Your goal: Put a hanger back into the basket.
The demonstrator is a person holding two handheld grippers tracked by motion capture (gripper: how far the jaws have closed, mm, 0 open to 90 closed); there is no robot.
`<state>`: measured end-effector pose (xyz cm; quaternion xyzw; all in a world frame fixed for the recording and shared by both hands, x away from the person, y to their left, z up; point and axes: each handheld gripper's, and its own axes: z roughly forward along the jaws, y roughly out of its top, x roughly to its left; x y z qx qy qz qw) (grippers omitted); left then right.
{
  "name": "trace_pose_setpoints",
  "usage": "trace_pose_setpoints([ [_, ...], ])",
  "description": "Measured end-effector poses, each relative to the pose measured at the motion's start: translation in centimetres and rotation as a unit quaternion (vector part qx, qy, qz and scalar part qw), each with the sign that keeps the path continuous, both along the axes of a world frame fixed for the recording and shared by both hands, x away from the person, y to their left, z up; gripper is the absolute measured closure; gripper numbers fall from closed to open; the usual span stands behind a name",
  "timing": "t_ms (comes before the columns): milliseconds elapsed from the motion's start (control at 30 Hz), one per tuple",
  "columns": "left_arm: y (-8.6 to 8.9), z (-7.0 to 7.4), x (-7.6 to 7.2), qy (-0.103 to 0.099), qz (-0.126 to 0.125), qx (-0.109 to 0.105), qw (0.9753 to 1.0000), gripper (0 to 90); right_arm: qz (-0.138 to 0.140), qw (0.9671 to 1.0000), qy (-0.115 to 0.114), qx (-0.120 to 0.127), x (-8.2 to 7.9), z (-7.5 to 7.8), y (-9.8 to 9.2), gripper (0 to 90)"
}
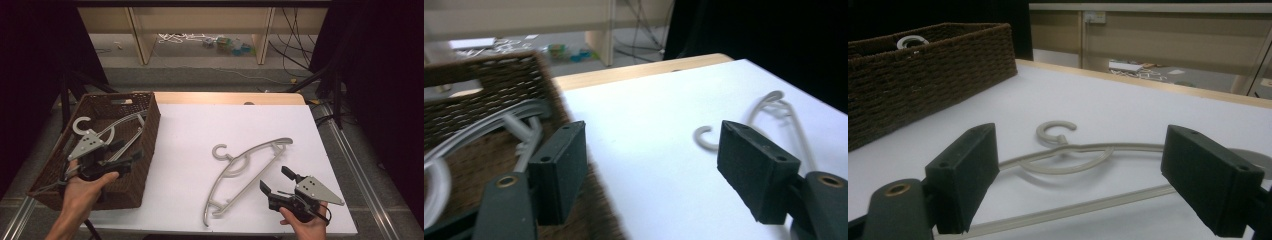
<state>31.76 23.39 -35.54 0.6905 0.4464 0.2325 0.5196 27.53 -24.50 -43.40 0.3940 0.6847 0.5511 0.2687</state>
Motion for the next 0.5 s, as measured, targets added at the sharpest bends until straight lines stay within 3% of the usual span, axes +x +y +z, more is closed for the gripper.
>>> trace_pose_setpoints([
  [67, -0.9, -0.2, -0.1, -0.009, -0.005, -0.010, 0.9999, 26.8, 0.000, 0.9999, 0.008, -0.008, -0.1, 0.0, -0.1, 16.3],
  [200, -2.0, -0.6, -0.2, -0.024, -0.013, -0.019, 0.9994, 24.6, 0.001, 1.0000, -0.001, 0.001, 0.0, 0.0, 0.1, 16.3],
  [233, -2.8, -0.9, -0.2, -0.026, -0.021, -0.025, 0.9991, 24.1, -0.003, 1.0000, 0.002, -0.007, -0.1, 0.0, 0.0, 16.2],
  [367, -4.6, -1.7, -0.4, -0.034, -0.033, -0.016, 0.9987, 21.5, 0.002, 1.0000, 0.000, 0.001, 0.0, 0.0, 0.1, 16.2],
  [500, -5.8, -2.7, -0.8, -0.034, -0.043, -0.021, 0.9983, 18.0, 0.003, 1.0000, 0.007, -0.003, -0.1, 0.1, 0.0, 16.1],
])
